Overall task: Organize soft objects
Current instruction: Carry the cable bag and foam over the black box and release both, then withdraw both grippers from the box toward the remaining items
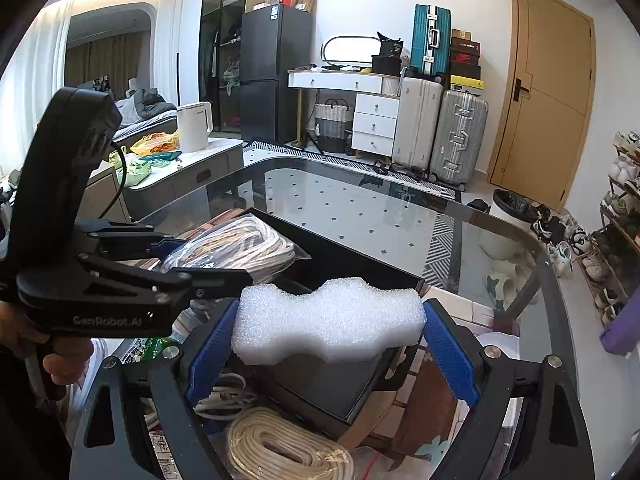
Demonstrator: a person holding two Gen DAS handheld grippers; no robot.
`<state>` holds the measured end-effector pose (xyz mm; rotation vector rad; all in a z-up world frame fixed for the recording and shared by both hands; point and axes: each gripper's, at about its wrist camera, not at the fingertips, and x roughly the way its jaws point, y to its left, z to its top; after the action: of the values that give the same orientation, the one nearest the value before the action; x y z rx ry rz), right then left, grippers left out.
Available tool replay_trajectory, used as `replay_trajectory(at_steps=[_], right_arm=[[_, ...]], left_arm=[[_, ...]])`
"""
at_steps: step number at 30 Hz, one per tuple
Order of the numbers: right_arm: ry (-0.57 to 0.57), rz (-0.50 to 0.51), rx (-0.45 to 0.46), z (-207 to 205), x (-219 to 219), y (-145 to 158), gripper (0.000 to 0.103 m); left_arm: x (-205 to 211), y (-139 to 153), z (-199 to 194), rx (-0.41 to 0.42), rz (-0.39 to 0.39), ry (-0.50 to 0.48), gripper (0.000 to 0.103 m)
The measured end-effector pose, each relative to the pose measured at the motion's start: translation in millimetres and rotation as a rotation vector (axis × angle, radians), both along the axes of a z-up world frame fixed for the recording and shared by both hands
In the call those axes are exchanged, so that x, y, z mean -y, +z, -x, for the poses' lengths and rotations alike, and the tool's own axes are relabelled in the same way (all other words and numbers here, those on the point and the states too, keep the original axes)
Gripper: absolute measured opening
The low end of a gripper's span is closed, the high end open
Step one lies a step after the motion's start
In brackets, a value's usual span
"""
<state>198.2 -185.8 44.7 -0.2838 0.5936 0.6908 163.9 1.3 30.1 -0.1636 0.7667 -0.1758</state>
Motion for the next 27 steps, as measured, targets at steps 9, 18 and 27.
replay_trajectory(at_steps=[9,18,27], right_arm=[[0.017,0.012,-0.006,-10,0,-6,0.091],[0.029,0.037,0.015,-10,-8,-12,0.091],[0.038,0.071,0.051,-9,-12,-17,0.102]], left_arm=[[-4,0,-1,-0.002,0.023,-0.002,0.043],[-11,2,-9,-0.002,0.049,-0.005,0.043],[-12,3,-12,0.005,0.04,-0.018,0.044]])
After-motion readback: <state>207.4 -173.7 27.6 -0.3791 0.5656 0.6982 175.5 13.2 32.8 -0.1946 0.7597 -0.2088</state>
